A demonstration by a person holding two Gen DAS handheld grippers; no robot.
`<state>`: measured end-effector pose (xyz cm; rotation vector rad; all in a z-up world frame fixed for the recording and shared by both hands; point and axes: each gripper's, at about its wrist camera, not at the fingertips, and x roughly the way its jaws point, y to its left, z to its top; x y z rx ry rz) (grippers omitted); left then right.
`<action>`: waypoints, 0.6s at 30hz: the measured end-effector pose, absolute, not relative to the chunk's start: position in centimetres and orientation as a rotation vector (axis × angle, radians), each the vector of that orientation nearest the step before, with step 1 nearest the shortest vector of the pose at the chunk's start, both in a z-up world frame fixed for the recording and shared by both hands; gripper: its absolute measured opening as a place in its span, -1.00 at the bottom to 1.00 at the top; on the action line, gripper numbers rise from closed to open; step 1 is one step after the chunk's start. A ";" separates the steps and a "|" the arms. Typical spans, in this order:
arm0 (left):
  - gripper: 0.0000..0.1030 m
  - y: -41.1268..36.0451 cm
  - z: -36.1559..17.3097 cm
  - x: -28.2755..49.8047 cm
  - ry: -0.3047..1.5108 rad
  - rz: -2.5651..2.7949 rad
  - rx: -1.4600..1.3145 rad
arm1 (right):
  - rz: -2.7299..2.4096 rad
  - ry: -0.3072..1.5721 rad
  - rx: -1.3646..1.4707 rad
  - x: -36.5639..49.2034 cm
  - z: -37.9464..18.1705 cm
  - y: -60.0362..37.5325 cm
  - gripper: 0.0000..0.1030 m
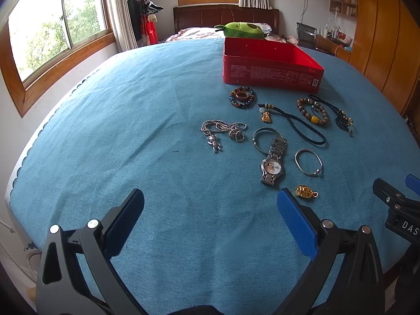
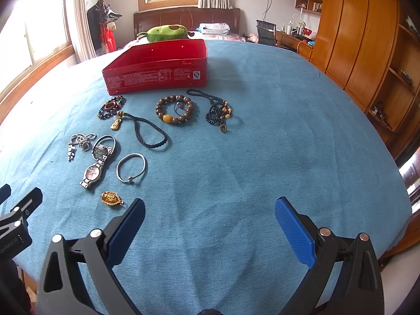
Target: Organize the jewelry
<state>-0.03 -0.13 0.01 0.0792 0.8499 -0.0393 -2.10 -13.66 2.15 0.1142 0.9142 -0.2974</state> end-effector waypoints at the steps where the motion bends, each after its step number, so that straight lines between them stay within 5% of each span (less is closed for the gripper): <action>1: 0.95 -0.2 0.0 0.0 0.850 -0.039 0.079 | -0.297 0.915 0.114 -2.1 2.1 -13.7 0.93; 18: 0.95 0.0 0.0 0.0 0.848 -0.042 0.077 | -0.297 0.915 0.115 -2.1 2.1 -13.6 0.93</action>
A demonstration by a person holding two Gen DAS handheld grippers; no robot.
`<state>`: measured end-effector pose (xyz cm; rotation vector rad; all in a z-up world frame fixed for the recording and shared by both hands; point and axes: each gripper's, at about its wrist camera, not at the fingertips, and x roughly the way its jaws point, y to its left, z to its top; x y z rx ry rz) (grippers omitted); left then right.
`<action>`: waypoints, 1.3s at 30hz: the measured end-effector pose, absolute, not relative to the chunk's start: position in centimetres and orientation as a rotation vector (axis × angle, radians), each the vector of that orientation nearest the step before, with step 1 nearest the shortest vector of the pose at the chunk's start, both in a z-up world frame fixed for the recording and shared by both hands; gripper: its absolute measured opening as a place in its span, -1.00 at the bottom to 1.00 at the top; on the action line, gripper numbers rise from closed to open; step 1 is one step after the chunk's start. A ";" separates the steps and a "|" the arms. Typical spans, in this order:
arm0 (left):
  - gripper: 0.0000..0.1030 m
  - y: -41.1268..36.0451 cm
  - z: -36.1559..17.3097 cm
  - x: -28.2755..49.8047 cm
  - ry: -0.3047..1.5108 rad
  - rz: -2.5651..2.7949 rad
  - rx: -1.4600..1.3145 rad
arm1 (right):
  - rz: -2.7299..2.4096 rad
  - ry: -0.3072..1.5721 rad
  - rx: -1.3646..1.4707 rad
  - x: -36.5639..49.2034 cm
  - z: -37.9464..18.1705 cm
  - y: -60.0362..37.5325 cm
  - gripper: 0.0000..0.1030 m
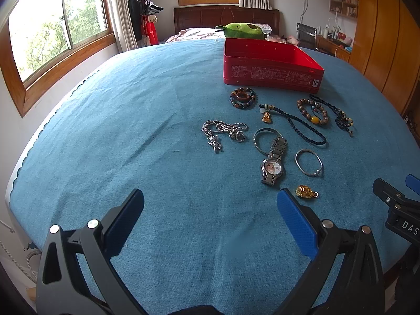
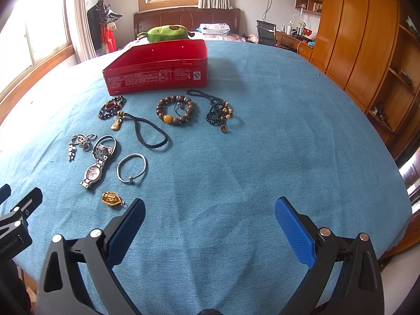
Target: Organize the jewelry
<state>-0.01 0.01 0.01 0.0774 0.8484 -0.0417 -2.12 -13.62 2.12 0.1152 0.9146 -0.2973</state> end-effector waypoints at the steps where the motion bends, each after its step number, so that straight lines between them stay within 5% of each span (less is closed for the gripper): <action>1: 0.95 0.0 0.0 0.0 0.849 -0.042 0.078 | -0.298 0.914 0.114 -2.1 2.1 -13.6 0.93; 39: 0.95 -0.2 0.2 -0.5 0.850 -0.040 0.078 | -0.290 0.913 0.117 -1.7 2.3 -13.3 0.93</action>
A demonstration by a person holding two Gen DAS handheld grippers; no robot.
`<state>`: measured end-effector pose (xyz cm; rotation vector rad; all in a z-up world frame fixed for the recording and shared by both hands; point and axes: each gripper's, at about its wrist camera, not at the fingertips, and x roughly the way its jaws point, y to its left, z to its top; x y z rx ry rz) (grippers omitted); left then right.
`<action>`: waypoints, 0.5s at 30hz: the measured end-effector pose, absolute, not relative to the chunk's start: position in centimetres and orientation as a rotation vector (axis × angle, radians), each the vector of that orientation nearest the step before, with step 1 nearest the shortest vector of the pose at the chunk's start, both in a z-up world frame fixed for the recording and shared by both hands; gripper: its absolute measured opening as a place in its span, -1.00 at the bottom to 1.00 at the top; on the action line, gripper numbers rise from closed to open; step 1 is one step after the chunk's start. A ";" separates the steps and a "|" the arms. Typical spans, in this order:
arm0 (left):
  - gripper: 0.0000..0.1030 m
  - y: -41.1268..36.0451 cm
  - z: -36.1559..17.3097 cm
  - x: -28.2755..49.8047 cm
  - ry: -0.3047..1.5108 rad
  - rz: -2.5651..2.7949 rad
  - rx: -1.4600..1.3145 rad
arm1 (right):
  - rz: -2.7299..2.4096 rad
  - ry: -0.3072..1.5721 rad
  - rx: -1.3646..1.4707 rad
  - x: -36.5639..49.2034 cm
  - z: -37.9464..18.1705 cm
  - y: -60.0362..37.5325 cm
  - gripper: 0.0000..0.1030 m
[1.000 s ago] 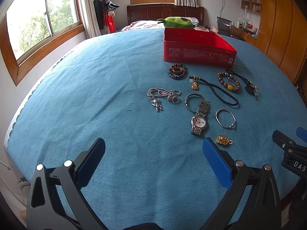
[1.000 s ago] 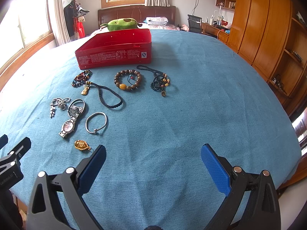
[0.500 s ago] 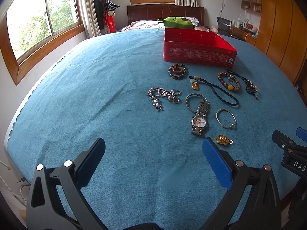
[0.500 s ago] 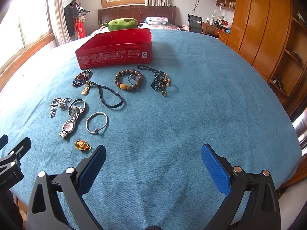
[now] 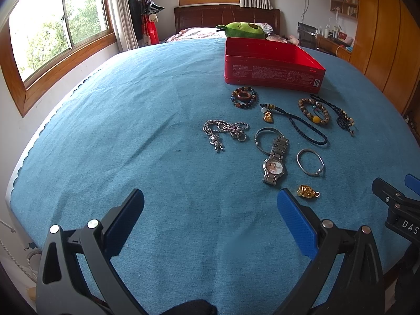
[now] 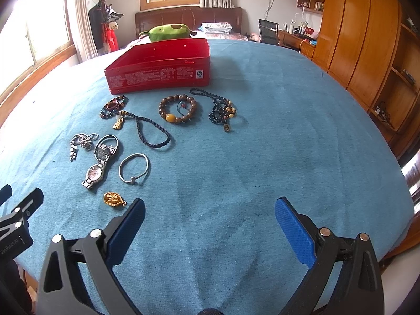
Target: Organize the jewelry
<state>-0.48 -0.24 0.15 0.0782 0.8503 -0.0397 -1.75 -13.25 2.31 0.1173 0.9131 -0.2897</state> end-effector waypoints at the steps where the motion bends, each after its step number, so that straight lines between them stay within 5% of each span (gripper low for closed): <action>1: 0.95 -0.3 0.2 -0.5 0.850 -0.041 0.077 | -0.285 0.912 0.119 -1.7 2.3 -13.3 0.93; 15: 0.95 1.3 0.1 2.8 0.884 -0.112 0.018 | -0.106 0.967 0.209 2.9 2.1 -17.3 0.93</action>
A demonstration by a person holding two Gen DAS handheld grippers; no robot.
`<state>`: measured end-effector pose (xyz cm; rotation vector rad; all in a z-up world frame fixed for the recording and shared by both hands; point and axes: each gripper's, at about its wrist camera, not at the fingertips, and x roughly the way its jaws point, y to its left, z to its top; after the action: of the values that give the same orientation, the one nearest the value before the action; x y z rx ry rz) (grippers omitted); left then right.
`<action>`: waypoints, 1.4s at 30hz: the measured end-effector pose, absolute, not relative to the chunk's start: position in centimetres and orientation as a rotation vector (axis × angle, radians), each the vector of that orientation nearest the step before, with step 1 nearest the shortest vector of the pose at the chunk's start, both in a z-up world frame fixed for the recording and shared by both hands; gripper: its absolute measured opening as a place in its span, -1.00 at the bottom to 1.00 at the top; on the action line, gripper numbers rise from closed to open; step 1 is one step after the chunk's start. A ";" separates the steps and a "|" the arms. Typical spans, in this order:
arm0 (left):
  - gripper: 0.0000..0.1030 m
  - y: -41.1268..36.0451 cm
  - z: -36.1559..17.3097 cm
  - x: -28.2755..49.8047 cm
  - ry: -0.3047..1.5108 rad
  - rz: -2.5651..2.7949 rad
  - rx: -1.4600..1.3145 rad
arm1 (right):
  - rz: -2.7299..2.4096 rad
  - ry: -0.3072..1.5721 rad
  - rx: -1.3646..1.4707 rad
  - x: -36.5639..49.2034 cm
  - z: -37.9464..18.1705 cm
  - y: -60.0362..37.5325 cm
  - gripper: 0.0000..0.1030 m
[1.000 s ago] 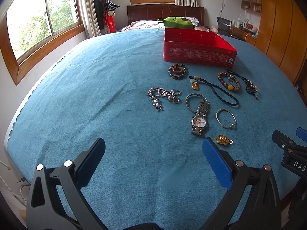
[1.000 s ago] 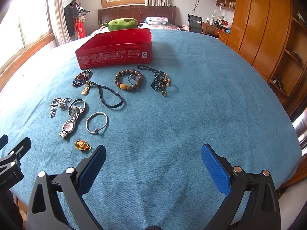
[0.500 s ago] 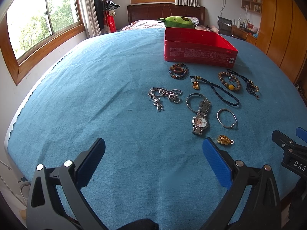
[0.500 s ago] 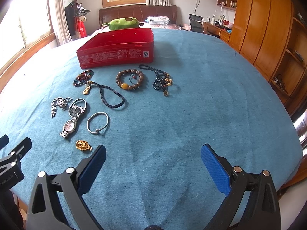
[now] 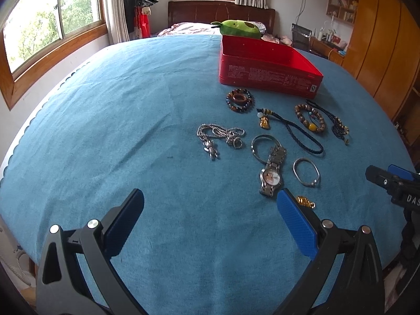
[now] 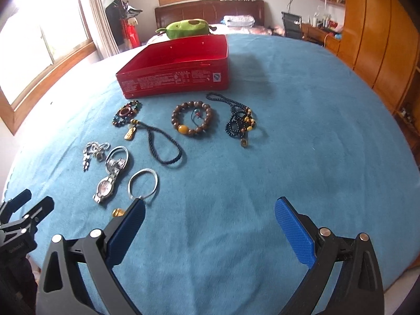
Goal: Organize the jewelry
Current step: 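Grasp the multicolour bead bracelet with the left tool while the right tool grasps the black bead necklace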
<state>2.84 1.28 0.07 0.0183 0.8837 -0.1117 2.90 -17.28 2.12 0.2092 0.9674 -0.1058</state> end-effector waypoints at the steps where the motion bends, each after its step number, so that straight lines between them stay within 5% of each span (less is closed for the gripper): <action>1: 0.94 1.4 0.2 3.3 0.885 -0.110 0.023 | -0.090 0.975 0.235 3.5 2.0 -18.0 0.93; 13: 0.94 2.0 0.9 14.6 0.991 -0.133 -0.011 | -0.011 0.987 0.333 10.5 2.7 -22.4 0.40; 17: 0.70 1.1 -0.4 19.1 1.077 -0.158 -0.016 | -0.002 0.992 0.363 12.5 2.3 -23.2 0.22; 19: 0.45 0.7 -1.5 20.6 1.133 -0.186 -0.032 | -0.008 0.999 0.374 13.4 1.9 -23.6 0.22; 37: 0.28 -3.7 -4.5 26.9 1.218 -0.195 0.063 | -0.031 0.981 0.371 17.5 0.2 -25.1 0.21; 42: -0.11 -4.5 -4.6 27.8 1.211 -0.159 0.120 | -0.023 0.995 0.383 17.9 -0.5 -25.3 0.21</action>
<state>27.78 -4.46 -4.62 0.1199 1.2110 -0.1590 17.85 -25.34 -0.53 0.3830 0.9952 -0.0232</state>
